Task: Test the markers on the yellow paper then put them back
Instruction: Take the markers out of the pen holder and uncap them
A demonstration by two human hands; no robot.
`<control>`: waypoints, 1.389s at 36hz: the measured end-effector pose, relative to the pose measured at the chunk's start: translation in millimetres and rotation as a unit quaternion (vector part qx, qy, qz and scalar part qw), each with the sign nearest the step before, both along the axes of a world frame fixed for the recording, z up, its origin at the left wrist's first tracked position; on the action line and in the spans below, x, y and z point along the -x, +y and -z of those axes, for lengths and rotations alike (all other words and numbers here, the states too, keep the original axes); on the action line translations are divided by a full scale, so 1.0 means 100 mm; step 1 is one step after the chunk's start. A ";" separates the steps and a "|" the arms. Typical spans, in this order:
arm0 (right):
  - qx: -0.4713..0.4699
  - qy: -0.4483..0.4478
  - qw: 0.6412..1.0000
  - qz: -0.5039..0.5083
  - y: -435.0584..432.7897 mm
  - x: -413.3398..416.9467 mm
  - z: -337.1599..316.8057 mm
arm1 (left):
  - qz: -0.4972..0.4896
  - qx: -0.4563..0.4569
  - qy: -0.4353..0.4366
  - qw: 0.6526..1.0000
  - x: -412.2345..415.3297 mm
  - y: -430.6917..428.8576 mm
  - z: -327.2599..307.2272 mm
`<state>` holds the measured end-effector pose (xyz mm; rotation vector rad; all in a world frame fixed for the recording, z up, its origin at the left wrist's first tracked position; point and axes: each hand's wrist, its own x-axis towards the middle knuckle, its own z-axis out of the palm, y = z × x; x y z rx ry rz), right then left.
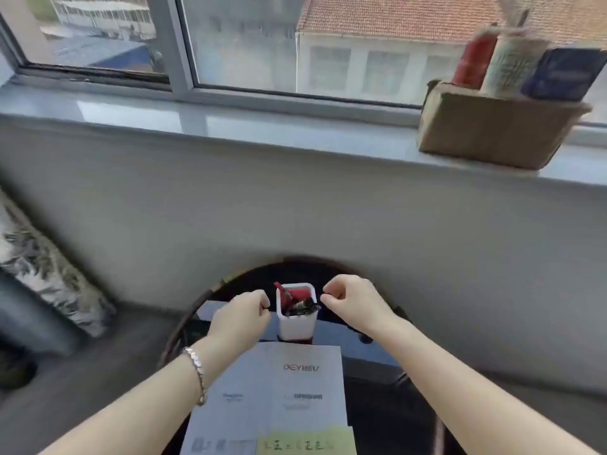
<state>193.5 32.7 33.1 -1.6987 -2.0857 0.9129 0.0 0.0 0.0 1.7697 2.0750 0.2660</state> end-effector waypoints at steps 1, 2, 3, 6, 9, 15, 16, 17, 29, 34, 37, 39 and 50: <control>-0.005 -0.011 1.000 0.003 0.00 0.03 0.10 | 0.001 0.005 -0.002 1.000 -0.01 -0.02 0.09; -0.017 -0.028 0.999 0.011 0.01 0.05 0.19 | -0.007 -0.006 -0.011 1.000 -0.03 -0.04 0.17; -0.028 -0.048 0.998 0.008 0.03 0.07 0.30 | -0.006 -0.010 -0.015 1.000 -0.06 -0.07 0.25; -0.072 -0.097 0.993 -0.004 0.09 0.17 0.56 | -0.007 -0.035 -0.013 0.999 -0.13 -0.14 0.45; -0.125 -0.121 0.985 -0.005 0.17 0.28 0.73 | -0.002 -0.069 -0.024 0.997 -0.17 -0.21 0.54; -0.133 -0.143 0.979 0.053 0.26 0.52 0.95 | -0.006 -0.097 -0.066 0.993 -0.17 -0.41 0.59; -0.126 -0.140 0.980 0.064 0.28 0.54 0.98 | -0.006 -0.098 -0.067 0.993 -0.16 -0.43 0.60; -0.119 -0.136 0.981 0.077 0.31 0.56 0.99 | -0.006 -0.101 -0.067 0.993 -0.15 -0.44 0.60; -0.268 0.054 0.959 0.072 0.12 0.35 0.68 | -0.013 -0.240 -0.162 0.957 -0.18 -0.35 0.55; -0.341 0.222 0.912 0.057 -0.41 0.06 0.31 | 0.031 -0.291 -0.154 0.944 -0.33 -0.40 0.50; -0.260 0.305 0.914 0.070 -0.67 -0.08 0.26 | 0.075 -0.288 -0.163 0.941 -0.46 -0.54 0.51; -0.171 0.373 0.906 0.105 -0.79 -0.15 0.29 | 0.103 -0.286 -0.148 0.941 -0.58 -0.65 0.55; 0.064 0.388 0.914 0.097 -1.17 -0.16 0.70 | 0.188 -0.233 -0.143 0.943 -0.94 -0.95 0.60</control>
